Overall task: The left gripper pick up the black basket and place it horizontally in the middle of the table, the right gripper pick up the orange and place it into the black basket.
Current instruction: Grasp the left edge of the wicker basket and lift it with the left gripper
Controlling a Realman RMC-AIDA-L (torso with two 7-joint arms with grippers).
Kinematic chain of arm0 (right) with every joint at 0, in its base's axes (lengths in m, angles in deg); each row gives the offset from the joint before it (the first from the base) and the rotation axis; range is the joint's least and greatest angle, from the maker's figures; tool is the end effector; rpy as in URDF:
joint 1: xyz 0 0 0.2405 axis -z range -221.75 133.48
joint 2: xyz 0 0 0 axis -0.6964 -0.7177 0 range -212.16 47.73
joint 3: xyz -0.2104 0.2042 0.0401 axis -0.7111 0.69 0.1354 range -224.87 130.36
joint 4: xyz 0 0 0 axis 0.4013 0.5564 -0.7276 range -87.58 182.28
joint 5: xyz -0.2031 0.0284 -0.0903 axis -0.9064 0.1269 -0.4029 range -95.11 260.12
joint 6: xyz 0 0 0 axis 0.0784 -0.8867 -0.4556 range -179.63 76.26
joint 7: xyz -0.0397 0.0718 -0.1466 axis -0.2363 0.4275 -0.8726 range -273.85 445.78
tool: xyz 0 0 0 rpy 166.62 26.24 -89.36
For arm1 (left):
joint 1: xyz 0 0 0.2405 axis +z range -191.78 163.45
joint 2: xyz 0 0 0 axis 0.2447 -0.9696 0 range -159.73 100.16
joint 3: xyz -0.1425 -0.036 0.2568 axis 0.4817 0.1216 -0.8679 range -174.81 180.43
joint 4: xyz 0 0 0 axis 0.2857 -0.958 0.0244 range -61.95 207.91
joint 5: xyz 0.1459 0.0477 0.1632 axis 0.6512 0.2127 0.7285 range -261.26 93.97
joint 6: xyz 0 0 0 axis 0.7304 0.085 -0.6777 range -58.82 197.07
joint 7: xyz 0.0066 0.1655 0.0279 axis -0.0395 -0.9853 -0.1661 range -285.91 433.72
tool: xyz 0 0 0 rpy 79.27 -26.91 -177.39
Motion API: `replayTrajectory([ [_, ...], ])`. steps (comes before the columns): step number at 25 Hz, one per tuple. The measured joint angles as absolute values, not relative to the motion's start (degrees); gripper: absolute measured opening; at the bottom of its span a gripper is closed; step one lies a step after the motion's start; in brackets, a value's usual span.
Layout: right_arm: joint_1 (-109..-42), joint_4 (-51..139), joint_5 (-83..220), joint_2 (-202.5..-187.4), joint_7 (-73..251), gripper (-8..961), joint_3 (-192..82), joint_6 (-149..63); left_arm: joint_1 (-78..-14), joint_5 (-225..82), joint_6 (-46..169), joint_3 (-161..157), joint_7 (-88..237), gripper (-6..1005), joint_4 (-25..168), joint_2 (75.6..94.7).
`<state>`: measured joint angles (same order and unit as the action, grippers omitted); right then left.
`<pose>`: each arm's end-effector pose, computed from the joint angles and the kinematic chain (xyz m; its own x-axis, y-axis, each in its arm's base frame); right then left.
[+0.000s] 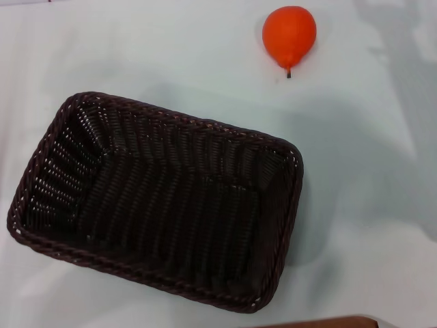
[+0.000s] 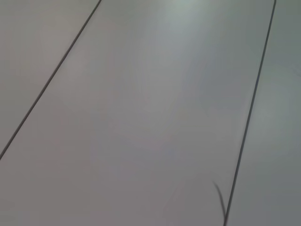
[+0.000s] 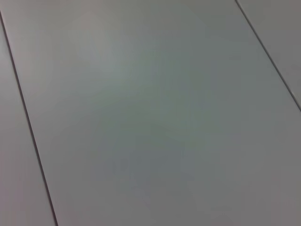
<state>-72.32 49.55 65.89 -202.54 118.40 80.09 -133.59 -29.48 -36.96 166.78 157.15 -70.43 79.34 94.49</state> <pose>0.3605 0.3782 0.0249 -0.3606 -0.3116 0.8792 0.9105 0.0872 0.4043 -0.3792 0.2779 0.0259 0.3451 -0.4257 0.8365 0.9022 -0.0952 -0.4207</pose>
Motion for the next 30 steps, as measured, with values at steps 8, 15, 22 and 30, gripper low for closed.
replayTrajectory([
  [8, -72.4, 49.5, 65.9, -202.54, 118.4, 927, 80.1, -134.1, -29.5, -37.0, 167.4, 157.1, -71.6, 582, 79.2, 94.58],
  [15, -72.4, 49.2, 65.9, -202.54, 118.2, 925, 80.1, -133.7, -29.7, -37.1, 167.5, 157.4, -73.2, 591, 79.1, 94.63],
  [22, -72.5, 49.1, 65.6, -202.53, 121.9, 924, 79.8, -133.7, -28.7, -36.1, 165.8, 148.2, -58.8, 669, 87.0, 93.28],
  [30, -72.5, 49.3, 65.7, -202.45, 122.8, 925, 79.7, -131.7, -27.2, -17.9, 159.1, 134.9, -16.9, 650, 114.3, 85.77],
])
